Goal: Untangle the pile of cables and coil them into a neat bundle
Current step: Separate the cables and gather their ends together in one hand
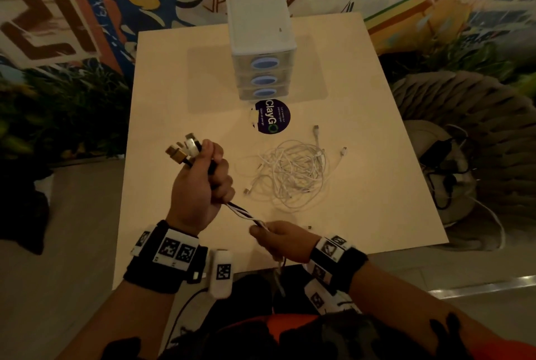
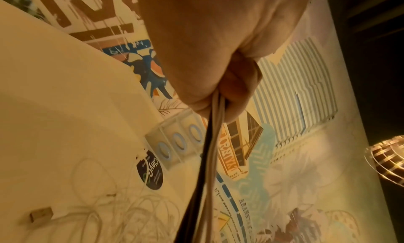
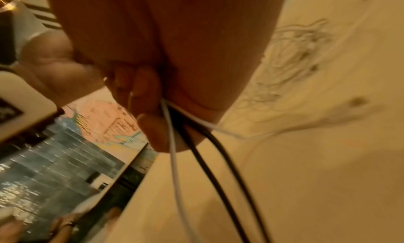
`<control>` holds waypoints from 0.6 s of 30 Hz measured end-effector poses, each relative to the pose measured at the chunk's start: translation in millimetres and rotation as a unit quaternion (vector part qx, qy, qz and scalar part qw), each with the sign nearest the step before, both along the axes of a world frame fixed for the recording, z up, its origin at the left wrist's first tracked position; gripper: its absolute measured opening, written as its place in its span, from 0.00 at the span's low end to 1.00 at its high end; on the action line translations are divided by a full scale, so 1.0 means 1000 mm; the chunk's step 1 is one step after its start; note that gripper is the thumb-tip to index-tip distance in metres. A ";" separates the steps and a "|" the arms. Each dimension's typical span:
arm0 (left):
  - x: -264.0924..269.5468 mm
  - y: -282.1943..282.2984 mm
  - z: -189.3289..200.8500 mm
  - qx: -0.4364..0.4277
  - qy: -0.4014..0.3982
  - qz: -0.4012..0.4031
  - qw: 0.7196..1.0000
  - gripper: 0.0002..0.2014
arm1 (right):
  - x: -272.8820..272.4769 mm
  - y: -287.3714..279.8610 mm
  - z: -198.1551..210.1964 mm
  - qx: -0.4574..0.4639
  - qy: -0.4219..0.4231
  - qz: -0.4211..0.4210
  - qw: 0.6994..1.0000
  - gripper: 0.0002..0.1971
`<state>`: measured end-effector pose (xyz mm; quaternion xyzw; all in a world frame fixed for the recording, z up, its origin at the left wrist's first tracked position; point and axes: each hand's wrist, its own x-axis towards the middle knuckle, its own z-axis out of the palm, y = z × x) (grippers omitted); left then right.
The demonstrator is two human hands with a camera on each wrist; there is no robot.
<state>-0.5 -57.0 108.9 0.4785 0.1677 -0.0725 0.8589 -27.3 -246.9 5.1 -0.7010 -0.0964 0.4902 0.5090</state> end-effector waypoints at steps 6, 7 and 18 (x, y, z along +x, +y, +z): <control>0.000 0.006 -0.002 0.000 0.010 -0.008 1.000 0.20 | -0.034 -0.042 -0.038 -0.120 -0.013 0.027 0.992 0.27; 0.000 0.004 -0.002 0.001 0.010 -0.014 1.000 0.20 | -0.041 -0.047 -0.044 -0.141 -0.004 0.032 0.989 0.27; -0.001 -0.002 -0.012 -0.010 0.033 -0.056 0.998 0.17 | -0.066 -0.079 -0.092 -0.287 -0.007 0.092 0.953 0.23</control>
